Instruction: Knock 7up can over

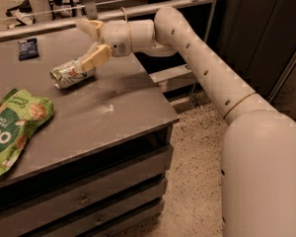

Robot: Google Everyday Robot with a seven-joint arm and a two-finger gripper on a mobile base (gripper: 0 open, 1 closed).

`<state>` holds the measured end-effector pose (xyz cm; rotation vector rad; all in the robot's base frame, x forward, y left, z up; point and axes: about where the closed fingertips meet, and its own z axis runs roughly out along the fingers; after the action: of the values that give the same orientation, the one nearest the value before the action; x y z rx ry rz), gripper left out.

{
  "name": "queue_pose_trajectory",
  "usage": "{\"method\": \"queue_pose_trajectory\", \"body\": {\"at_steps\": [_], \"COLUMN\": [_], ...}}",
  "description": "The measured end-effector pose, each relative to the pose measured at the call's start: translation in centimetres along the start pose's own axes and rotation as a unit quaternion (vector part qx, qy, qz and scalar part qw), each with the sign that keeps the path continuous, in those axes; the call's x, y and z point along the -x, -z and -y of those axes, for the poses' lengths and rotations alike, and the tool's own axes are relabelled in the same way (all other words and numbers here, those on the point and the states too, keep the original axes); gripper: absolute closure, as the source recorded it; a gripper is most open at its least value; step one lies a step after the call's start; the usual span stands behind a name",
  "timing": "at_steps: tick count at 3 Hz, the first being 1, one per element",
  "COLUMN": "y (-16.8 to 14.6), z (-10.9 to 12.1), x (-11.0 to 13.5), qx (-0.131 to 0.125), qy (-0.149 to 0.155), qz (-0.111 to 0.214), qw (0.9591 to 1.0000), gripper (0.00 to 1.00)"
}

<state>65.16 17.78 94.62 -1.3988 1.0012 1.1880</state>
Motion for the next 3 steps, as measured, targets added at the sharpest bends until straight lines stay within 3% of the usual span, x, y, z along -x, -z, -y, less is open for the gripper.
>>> {"method": "queue_pose_trajectory", "body": {"at_steps": [3], "y": [4.0], "z": [0.8], "x": [-2.8], "qx": [-0.049], "qy": [-0.020], "qz": [-0.054], "qw": [0.9971], "gripper": [0.00]}}
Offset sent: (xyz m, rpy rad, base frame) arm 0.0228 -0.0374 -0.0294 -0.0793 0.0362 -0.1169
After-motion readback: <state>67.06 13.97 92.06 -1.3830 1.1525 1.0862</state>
